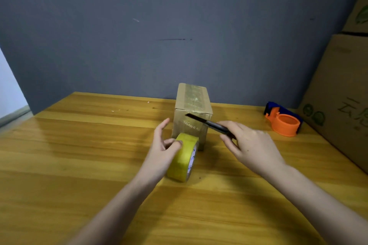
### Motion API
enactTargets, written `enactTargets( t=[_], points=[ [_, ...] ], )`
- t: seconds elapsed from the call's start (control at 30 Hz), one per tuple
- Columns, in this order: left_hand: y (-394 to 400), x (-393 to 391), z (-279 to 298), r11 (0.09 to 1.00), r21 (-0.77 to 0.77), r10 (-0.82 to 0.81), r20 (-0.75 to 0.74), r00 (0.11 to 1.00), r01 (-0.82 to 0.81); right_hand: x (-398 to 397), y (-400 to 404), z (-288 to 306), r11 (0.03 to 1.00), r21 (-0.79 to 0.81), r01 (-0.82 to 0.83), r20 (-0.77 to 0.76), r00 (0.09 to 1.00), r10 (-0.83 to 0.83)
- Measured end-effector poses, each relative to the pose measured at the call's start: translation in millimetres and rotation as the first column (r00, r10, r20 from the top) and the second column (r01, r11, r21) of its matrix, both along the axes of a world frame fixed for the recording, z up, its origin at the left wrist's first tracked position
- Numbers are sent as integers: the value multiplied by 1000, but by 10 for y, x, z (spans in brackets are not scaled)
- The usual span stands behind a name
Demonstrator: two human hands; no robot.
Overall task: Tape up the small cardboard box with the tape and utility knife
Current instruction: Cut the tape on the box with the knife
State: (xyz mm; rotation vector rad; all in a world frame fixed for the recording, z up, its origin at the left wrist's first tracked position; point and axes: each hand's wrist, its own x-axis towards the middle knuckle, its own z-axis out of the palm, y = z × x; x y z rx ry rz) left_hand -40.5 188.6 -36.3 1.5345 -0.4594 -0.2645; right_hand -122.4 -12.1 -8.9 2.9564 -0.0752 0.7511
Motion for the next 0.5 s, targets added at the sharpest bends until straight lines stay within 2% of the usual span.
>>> enactTargets(
  t=[0.07,0.1,0.17,0.23,0.27,0.33,0.4,0.5],
  points=[
    [-18,-60,3,1000,-11,2,8,1000,-2,-19,-5,-12,972,234,4,9,1000,-6],
    [-30,-92,11,1000,-16,-7,12,1000,7,-29,-3,-27,926,378,-16,24,1000,8],
    [-53,-135,39,999,-29,-31,21,999,31,-25,0,-53,739,667,-93,92,995,43],
    [-109,-156,77,999,-33,-41,27,999,42,-32,-23,-64,528,839,-131,132,991,37],
    [-146,-170,107,998,-22,-50,37,998,51,-42,-43,-67,454,881,-135,137,990,29],
    [-237,-175,123,995,3,-104,54,993,104,-67,-92,-75,382,914,-132,139,990,11],
    [-374,-178,112,982,17,-187,71,980,187,-98,-170,-91,369,924,-104,123,992,-28],
    [-638,-188,73,964,188,-225,217,950,186,-135,-355,-160,358,933,-27,74,990,-118]
  ],
)
